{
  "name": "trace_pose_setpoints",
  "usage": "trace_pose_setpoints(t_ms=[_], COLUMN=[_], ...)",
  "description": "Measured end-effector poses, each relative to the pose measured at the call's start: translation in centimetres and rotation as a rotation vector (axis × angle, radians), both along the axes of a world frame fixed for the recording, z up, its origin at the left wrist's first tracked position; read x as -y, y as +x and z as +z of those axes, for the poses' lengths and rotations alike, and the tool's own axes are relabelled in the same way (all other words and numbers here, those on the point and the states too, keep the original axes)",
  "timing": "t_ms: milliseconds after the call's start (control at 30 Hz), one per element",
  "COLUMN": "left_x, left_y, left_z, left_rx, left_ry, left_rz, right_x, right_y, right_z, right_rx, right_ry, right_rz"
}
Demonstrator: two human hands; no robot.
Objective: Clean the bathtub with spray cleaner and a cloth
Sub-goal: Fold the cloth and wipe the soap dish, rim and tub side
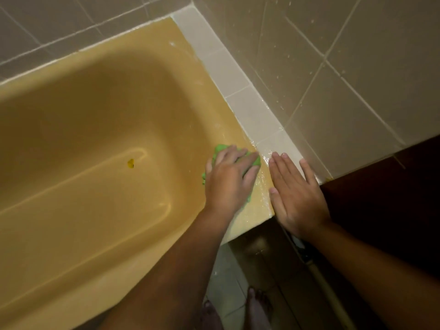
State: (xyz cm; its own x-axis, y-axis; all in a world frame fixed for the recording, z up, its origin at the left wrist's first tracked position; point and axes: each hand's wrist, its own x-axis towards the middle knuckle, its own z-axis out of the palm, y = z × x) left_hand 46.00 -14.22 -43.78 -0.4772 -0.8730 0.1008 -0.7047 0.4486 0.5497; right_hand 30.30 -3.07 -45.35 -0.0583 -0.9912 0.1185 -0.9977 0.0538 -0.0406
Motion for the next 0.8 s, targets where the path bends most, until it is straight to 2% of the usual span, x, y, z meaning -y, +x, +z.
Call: trace_pose_setpoints(t_ms=[67,133,200,300,467,600,800], left_x=[-1.9,-4.6,-4.1,0.4,5.5,5.2,10.4], left_y=[-0.7,1.2,3.4,2.2,-1.8,0.1,1.2], left_z=[0.1,-0.1,-0.3,-0.5,-0.6,-1.4,-5.9], left_rx=[0.022,-0.003,-0.096,-0.336,-0.637,-0.650,-0.828], left_ry=[0.003,-0.027,0.042,0.292,0.388,0.568,0.794], left_rz=[0.041,-0.066,-0.109,0.144,0.609,0.780,1.054], right_x=[-0.1,-0.4,-0.5,0.9,6.9,9.5,14.7], right_y=[0.4,0.8,1.2,2.2,3.7,3.2,3.4], right_z=[0.0,0.0,0.2,0.9,0.7,0.7,1.2], right_rx=[0.020,0.042,0.070,0.098,0.073,0.047,0.042], right_ry=[0.002,-0.003,-0.010,0.024,0.139,0.145,0.108], right_rz=[-0.006,0.029,0.062,0.053,0.069,0.117,0.214])
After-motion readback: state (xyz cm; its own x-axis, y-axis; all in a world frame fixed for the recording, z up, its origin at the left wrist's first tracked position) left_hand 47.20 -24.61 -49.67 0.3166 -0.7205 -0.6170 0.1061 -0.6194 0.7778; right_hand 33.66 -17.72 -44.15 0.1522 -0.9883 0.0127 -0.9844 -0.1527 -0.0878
